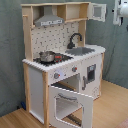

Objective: Play with the kitchen

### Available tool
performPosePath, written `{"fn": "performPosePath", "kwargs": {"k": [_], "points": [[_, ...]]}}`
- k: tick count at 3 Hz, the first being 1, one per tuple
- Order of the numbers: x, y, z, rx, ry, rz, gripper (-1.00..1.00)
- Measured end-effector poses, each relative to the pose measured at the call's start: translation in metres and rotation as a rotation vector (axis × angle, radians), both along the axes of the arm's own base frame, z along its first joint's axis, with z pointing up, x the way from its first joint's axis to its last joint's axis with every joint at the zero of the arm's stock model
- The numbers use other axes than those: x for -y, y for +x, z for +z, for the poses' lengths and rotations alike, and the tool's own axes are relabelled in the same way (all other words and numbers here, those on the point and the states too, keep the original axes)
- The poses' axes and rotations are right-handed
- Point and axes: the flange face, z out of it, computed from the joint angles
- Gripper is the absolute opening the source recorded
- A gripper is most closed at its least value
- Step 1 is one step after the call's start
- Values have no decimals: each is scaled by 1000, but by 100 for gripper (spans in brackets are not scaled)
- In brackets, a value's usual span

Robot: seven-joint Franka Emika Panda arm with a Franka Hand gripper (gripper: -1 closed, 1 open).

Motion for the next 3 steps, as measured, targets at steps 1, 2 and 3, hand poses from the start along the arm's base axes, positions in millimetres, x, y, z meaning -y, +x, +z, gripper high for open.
{"fn": "performPosePath", "kwargs": {"k": [1,2,3], "points": [[-19,21,7,-12,-17,36,-100],[-45,43,7,-33,-36,82,-100],[-86,60,-6,-62,-61,148,-100]]}}
